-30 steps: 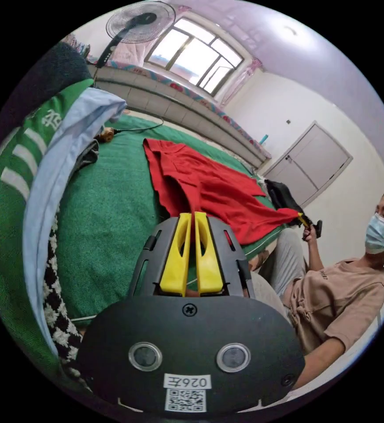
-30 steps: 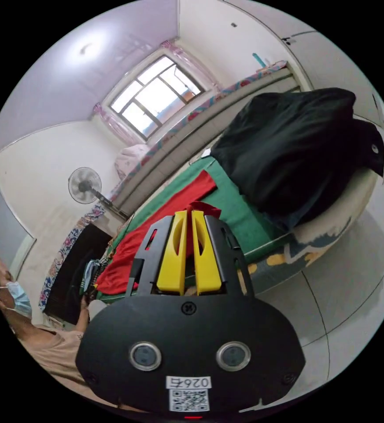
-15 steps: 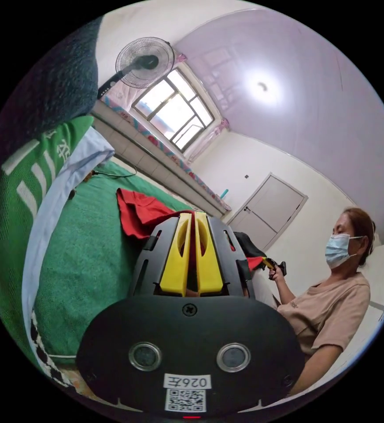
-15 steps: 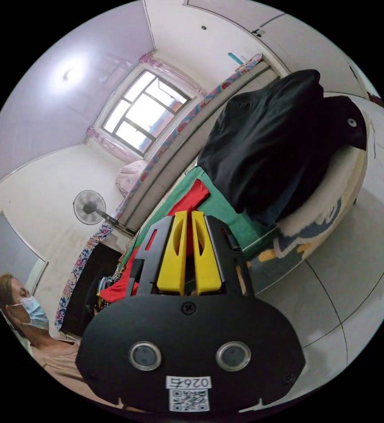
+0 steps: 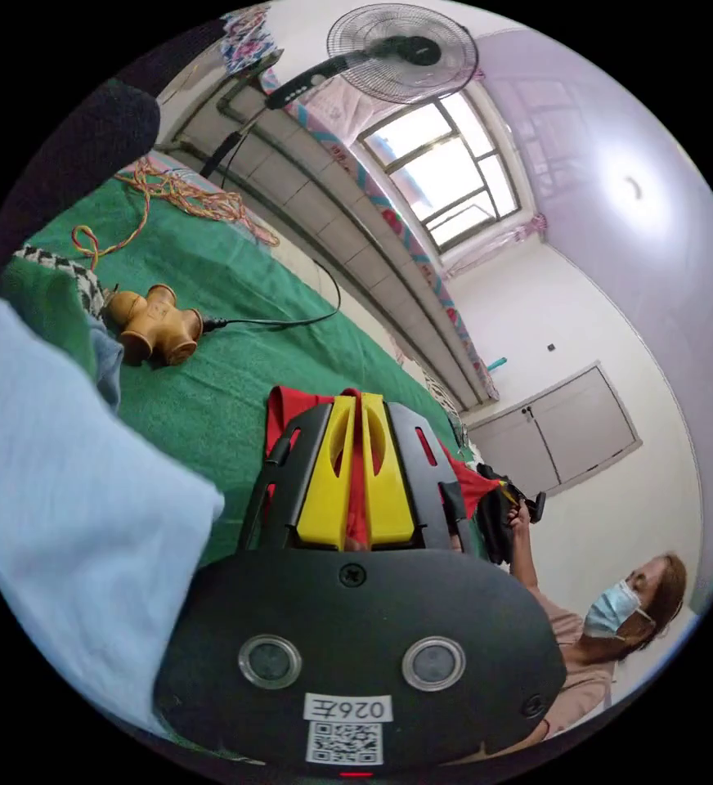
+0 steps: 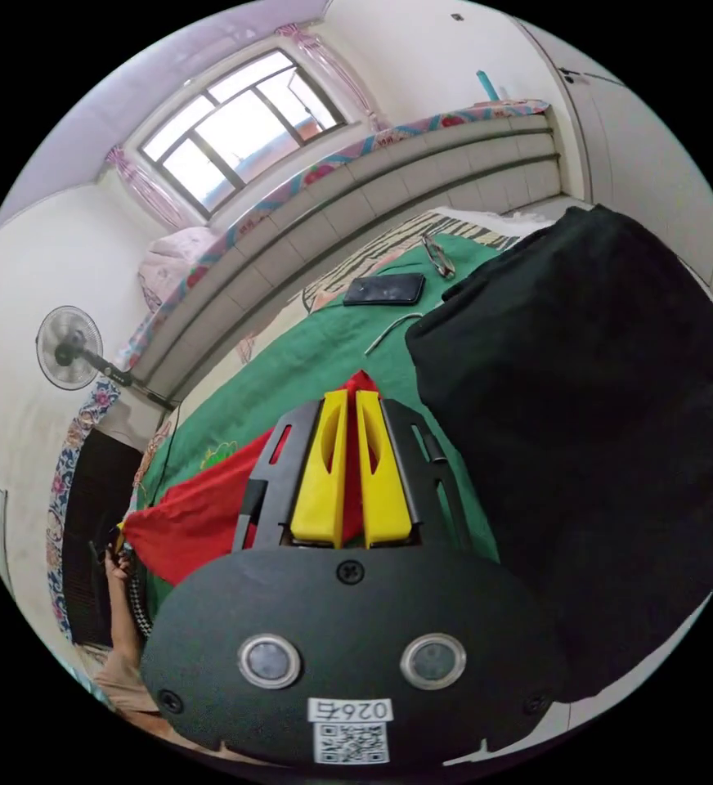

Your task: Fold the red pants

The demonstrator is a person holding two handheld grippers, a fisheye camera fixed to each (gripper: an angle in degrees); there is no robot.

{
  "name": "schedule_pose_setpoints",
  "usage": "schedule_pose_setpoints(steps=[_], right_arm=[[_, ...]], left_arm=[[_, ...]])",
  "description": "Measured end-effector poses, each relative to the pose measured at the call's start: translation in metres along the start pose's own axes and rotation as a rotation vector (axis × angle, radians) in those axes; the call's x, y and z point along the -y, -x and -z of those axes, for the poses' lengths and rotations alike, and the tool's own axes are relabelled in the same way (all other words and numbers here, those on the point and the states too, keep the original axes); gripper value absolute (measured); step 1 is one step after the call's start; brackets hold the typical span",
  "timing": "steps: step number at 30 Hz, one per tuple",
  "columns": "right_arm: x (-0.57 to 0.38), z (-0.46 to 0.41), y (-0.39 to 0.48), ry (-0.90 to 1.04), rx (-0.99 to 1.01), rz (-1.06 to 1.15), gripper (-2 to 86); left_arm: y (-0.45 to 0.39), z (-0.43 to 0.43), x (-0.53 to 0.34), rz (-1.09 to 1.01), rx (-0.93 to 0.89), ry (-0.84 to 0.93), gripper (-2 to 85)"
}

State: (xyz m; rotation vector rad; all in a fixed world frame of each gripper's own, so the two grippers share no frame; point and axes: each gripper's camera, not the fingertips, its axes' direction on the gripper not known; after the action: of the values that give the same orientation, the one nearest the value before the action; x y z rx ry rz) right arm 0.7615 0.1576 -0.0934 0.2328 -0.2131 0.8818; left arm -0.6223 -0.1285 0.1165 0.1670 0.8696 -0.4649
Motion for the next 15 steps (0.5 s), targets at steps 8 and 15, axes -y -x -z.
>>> schedule_pose_setpoints(steps=[8, 15], right_arm=[[0.064, -0.115, 0.039, 0.121, -0.163, -0.028, -0.9], [0.066, -0.130, 0.065, 0.125, -0.176, 0.115, 6.0]], left_arm=[[0.003, -0.089, 0.045, 0.120, 0.120, 0.094, 0.1], [-0.065, -0.111, 0.037, -0.104, 0.185, 0.101, 6.1]])
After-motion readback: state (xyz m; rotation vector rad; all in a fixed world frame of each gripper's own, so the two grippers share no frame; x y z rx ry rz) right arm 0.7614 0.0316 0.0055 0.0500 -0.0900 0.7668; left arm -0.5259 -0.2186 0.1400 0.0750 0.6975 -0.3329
